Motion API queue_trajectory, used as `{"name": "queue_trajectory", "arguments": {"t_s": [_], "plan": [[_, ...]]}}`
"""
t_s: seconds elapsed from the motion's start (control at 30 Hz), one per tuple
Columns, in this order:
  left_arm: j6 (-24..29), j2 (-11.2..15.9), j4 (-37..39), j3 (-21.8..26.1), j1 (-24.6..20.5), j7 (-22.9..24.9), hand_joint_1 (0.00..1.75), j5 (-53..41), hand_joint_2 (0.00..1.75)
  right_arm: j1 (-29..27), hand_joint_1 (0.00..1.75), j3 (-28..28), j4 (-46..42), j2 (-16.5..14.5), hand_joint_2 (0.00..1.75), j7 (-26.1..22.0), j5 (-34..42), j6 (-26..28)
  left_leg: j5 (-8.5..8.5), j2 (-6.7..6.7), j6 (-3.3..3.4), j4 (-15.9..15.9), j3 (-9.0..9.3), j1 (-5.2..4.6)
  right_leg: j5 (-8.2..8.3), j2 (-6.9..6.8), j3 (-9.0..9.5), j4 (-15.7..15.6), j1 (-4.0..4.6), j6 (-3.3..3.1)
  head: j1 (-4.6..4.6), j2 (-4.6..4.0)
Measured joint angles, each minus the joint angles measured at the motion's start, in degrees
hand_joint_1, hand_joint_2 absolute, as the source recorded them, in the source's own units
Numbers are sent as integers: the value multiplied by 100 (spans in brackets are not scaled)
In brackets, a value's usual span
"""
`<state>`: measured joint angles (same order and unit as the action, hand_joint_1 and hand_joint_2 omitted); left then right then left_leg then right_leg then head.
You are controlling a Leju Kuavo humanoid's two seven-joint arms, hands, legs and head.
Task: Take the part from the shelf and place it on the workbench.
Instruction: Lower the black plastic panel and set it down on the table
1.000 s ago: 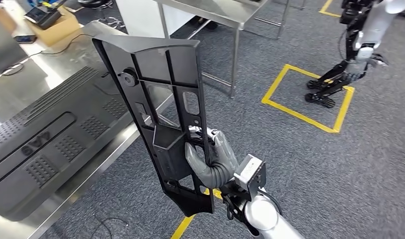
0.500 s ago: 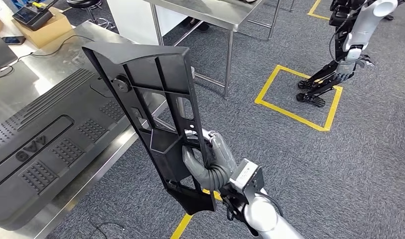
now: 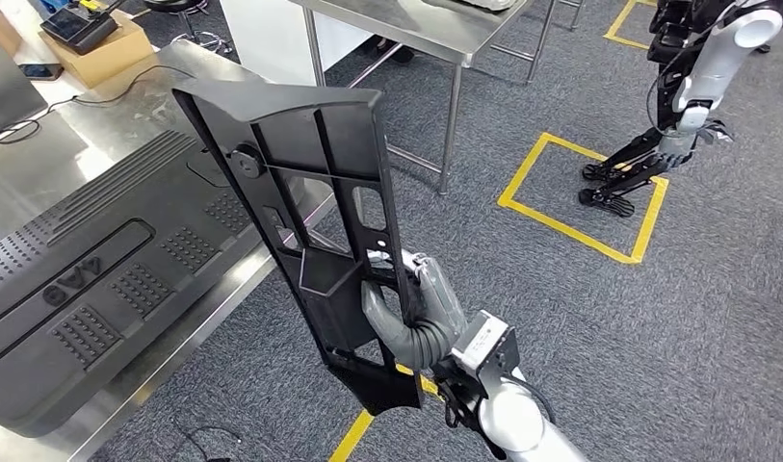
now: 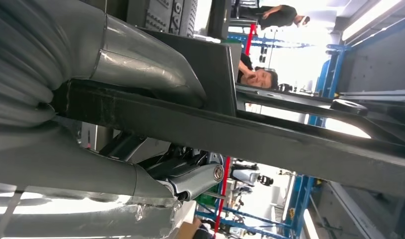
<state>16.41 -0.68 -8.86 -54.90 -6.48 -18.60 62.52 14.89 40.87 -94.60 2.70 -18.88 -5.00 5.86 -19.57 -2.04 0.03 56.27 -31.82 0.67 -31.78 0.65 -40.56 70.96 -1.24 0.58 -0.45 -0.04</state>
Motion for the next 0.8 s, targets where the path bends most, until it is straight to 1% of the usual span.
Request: {"name": "queue_trajectory", "arguments": {"t_s": [0.03,0.07,0.1,0.13,0.17,0.2,0.23,0.27,0.3,0.33,0.37,0.4,0.43,0.47,0.5,0.53,0.57,0.6,0.63,0.67,0.7,0.73,0.77,0.8], "plan": [[0,0,-1,0,1,0,0,-2,175,1,175,1,0,1,175,1,-1,0,-36,-30,-46,47,1,33,205,19,177,-376,-34,42,18,0],[1,3,0,0,-1,0,0,-4,175,2,175,2,2,1,175,3,-1,-1,-77,-59,-100,97,-12,52,332,86,351,-713,-50,79,42,-1],[1,5,0,0,-5,1,0,-5,175,4,175,3,3,1,175,4,-2,-1,-113,-89,-152,153,-32,65,404,133,477,-967,-60,74,78,0],[2,8,1,0,-9,2,0,-8,175,4,175,4,3,1,175,6,-3,-2,-138,-111,-197,193,-52,68,407,171,540,-1092,-58,44,99,0],[2,11,1,0,-12,3,0,-9,175,2,175,5,4,1,175,8,-3,-2,-148,-131,-233,207,-70,67,365,185,542,-1082,-38,-10,98,1],[2,11,1,0,-13,4,0,-10,175,2,175,5,2,1,175,8,-4,-2,-150,-152,-261,213,-73,76,360,144,535,-1075,-27,-78,85,1],[2,11,1,0,-14,4,0,-11,175,1,175,5,2,-2,175,8,-4,-2,-162,-162,-289,225,-69,87,354,109,536,-1070,-21,-127,58,1],[2,11,1,0,-13,4,0,-11,175,3,175,5,2,-7,175,8,-3,-2,-197,-124,-313,279,-78,92,348,71,547,-1072,-16,-170,31,1],[2,11,1,0,-15,4,0,-11,175,7,175,5,2,-12,175,7,-3,-2,-286,-62,-331,439,-138,89,342,28,558,-1079,-12,-209,-2,1],[2,11,1,0,-19,4,0,-12,175,11,175,4,2,-18,175,7,-4,-2,-424,13,-342,717,-261,84,334,-22,571,-1087,-2,-245,-48,1],[2,11,1,-1,-23,4,0,-13,175,15,175,4,2,-20,175,7,-5,-2,-590,89,-342,1083,-441,73,319,-71,580,-1086,20,-273,-100,1],[2,11,1,-1,-25,4,0,-14,175,17,175,4,2,-21,175,9,-9,-2,-746,124,-335,1477,-648,67,305,-123,587,-1085,45,-298,-149,0],[2,11,1,-2,-23,4,0,-15,175,17,175,4,2,-21,175,16,-13,-2,-825,139,-319,1768,-811,58,291,-179,599,-1085,73,-321,-182,1],[2,11,1,-2,-19,4,0,-16,175,17,175,4,2,-21,175,23,-19,-2,-800,149,-290,1874,-885,41,276,-234,617,-1084,103,-341,-208,1],[2,11,1,-2,-16,4,0,-18,175,16,175,4,2,-22,175,31,-23,-1,-663,164,-243,1755,-848,14,259,-291,643,-1085,131,-357,-230,1],[2,11,1,-2,-15,4,0,-20,175,17,175,4,2,-22,175,37,-28,0,-448,212,-174,1437,-713,-28,241,-348,676,-1088,158,-369,-247,1],[2,11,2,-2,-17,4,0,-22,175,19,175,4,2,-23,175,40,-32,2,-259,326,-90,1050,-544,-88,222,-403,710,-1093,180,-375,-255,1],[2,13,2,-2,-21,4,0,-25,175,19,175,4,2,-23,175,43,-36,4,-123,452,-19,701,-398,-143,204,-459,734,-1096,200,-371,-253,1],[2,15,2,-2,-26,4,0,-27,175,20,175,4,2,-23,175,48,-40,9,-57,551,31,470,-307,-190,191,-516,749,-1102,211,-363,-245,0],[2,16,2,-2,-28,4,0,-30,175,20,175,4,2,-23,175,55,-42,13,-56,600,57,366,-281,-221,182,-577,756,-1110,215,-352,-236,1],[2,17,2,-2,-26,4,0,-32,175,22,175,4,2,-23,175,61,-44,16,-51,565,61,326,-282,-226,176,-643,765,-1120,219,-339,-232,1],[2,17,2,-3,-18,5,0,-33,175,25,175,4,2,-25,175,66,-46,18,-25,497,63,280,-267,-207,160,-678,775,-1123,218,-321,-234,1],[2,16,2,-3,-9,5,0,-34,175,29,175,4,1,-27,175,70,-48,19,6,429,63,222,-243,-183,131,-620,779,-1096,213,-295,-228,1],[2,15,2,-4,-5,6,0,-34,175,35,175,5,1,-28,175,69,-49,20,38,365,64,164,-216,-156,61,-501,746,-998,202,-263,-215,0]]}}
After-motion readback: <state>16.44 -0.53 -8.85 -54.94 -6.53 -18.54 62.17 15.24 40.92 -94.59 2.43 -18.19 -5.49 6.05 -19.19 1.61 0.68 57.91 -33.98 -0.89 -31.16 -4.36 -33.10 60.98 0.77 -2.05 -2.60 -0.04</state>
